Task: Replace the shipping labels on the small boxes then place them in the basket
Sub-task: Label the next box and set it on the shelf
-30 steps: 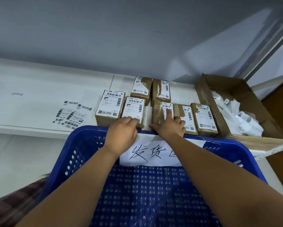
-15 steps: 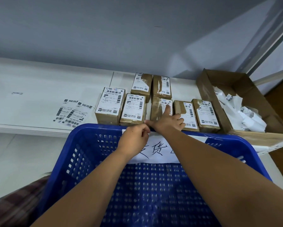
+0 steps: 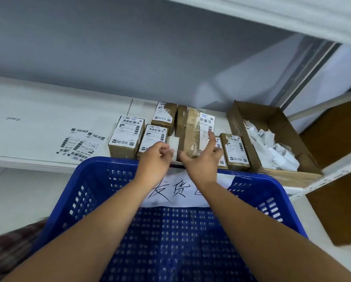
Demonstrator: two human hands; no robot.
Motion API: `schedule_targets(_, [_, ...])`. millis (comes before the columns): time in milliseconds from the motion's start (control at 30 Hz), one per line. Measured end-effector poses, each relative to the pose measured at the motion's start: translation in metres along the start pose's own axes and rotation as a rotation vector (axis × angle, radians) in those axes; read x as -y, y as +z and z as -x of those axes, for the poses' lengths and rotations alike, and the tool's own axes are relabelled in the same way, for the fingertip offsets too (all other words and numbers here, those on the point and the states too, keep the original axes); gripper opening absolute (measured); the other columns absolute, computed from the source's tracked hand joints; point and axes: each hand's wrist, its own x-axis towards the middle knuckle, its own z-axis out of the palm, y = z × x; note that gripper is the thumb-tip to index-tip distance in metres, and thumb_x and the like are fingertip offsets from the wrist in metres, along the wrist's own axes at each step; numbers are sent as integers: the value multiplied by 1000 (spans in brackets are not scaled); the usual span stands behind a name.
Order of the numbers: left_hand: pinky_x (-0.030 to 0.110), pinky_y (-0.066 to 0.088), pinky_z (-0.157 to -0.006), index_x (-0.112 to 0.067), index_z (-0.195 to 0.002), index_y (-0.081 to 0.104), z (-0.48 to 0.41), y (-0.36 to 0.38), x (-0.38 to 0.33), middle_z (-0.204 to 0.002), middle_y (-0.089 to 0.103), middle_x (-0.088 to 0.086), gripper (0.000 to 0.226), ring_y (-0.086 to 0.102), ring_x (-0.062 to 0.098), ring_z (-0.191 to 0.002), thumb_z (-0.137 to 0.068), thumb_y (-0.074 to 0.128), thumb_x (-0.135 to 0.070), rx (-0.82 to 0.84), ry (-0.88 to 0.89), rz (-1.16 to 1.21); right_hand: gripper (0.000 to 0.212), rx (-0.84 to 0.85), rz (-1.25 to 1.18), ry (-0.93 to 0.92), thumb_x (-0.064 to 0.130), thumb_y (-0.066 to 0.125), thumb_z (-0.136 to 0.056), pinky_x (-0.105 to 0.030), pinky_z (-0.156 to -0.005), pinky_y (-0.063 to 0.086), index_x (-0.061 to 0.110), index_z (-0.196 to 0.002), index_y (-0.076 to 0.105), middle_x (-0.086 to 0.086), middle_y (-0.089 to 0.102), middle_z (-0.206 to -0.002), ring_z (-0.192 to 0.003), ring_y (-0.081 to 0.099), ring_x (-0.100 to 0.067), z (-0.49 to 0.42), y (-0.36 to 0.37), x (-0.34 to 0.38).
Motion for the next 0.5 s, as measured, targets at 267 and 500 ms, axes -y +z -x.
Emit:
schedule_targets(267, [39,46,-98,-17,-133,47,49,-17,-58,-109,66,-5,54,63,14,-102,-85,67,-33,95,-102,437,109,129,58,-363,42,85,-69,-14,-90,37,24,-151,17,-2,24,-126,-106,32,-6,79,-73,-1])
schedule_targets(500, [32,53,-87,-15,-130,51,98,-23,-75,-104,71,0,46,68,13,-94,-87,66,-18,132,-109,504,78,265,-339,-136,46,67,-85,-25,-93,52,49,-145,16,5,40,-139,-117,52,-7,102,-134,3])
